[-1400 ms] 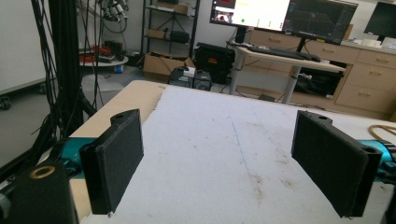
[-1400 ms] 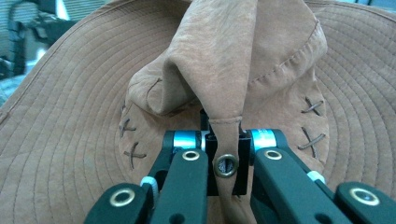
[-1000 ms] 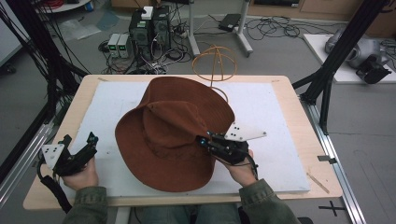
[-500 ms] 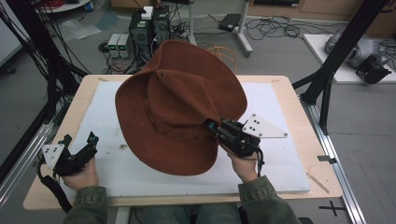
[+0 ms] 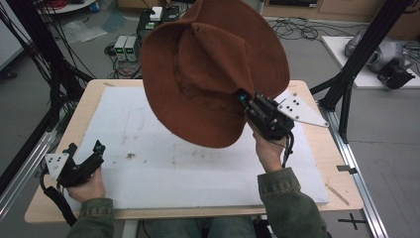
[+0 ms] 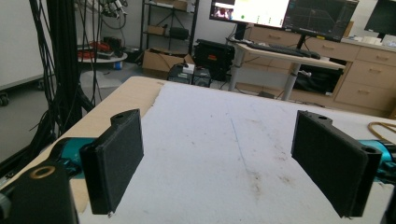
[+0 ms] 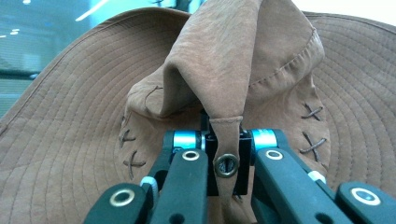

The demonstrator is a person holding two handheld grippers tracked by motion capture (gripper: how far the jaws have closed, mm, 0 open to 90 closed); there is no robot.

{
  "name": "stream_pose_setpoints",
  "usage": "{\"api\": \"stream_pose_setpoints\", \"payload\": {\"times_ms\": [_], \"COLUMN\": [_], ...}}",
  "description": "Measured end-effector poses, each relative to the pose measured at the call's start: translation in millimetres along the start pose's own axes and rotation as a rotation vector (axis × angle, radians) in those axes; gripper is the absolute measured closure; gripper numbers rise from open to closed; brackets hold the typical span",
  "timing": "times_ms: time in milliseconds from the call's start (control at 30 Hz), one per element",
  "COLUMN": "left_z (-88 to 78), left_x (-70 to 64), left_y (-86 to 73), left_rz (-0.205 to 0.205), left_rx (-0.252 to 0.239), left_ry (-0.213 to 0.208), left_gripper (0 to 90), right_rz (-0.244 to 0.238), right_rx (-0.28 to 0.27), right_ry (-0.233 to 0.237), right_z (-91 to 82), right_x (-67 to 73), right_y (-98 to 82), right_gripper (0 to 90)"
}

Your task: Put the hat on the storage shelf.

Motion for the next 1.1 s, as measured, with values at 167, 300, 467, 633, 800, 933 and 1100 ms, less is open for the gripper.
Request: {"api": "stream_pose_setpoints", "payload": {"times_ms": [167,300,467,633,800,933,1100], "left_z": [-0.5,1.4,2.1,3.2,5.2,6.6,7.4], "left_x": [-2.4,-4.6,-5.3,-4.4,-5.9,-9.7,-9.8], "left_y": [-0.5,-2.2,-2.2,-2.6,-3.2,-3.5,-3.8], "left_rz": [-0.006,-0.011,-0.011,-0.018,-0.017,-0.007,-0.015], "left_rx": [-0.001,0.005,0.007,0.005,0.009,0.01,0.009], "left_ry": [-0.008,-0.02,-0.025,-0.024,-0.026,-0.039,-0.043], "left_gripper": [17.1,17.1,17.2,17.2,17.2,17.3,17.4], "right_rz": [0.012,0.036,0.048,0.059,0.071,0.09,0.099], "right_rx": [-0.024,-0.04,0.003,0.066,0.103,0.123,0.154], "right_ry": [-0.099,-0.141,-0.19,-0.221,-0.26,-0.284,-0.317], "right_z": [13.0,21.3,37.6,55.7,70.5,80.3,96.9], "right_x": [-25.9,-43.9,-61.9,-75.7,-86.2,-93.9,-106.1], "right_y": [8.3,13.7,17.2,10.8,-1.3,-7.3,-18.2], "right_gripper": [88.5,88.4,88.2,88.1,88.0,88.1,88.2]}}
Point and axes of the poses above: each handheld gripper's, and its own axes: z roughly forward along the jaws, y roughly out of its top, x roughly to its left, the point moved 4 cm from there along z, roughly forward along the jaws, and after that the axes turned 5 degrees about y, right-handed, at the moved point
